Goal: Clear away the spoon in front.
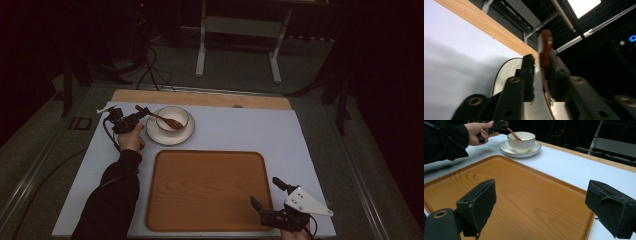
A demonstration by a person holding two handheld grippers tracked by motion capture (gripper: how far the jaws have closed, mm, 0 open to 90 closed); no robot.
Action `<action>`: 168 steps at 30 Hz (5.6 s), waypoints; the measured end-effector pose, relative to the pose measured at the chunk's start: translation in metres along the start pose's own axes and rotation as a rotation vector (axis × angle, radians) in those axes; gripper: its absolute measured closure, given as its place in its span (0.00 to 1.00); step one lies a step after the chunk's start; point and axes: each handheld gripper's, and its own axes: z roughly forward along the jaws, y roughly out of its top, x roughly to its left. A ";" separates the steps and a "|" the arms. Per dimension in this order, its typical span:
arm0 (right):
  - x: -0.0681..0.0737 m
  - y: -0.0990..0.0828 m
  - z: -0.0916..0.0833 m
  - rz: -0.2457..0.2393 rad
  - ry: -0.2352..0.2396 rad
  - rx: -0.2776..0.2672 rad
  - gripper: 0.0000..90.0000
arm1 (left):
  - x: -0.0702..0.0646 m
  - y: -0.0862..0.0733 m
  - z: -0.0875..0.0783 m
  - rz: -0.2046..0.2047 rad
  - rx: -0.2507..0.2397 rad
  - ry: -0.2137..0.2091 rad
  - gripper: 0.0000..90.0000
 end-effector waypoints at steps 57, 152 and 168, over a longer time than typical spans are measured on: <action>-0.001 0.004 -0.006 -0.008 -0.014 -0.025 0.11 | -0.137 0.069 -0.088 0.359 0.134 -0.156 0.93; 0.001 0.002 0.000 -0.003 0.019 0.005 0.11 | -0.121 -0.127 -0.041 0.438 0.907 -0.246 0.89; 0.002 0.001 0.002 -0.001 0.040 0.018 0.11 | -0.101 -0.146 -0.032 0.456 0.870 -0.163 0.83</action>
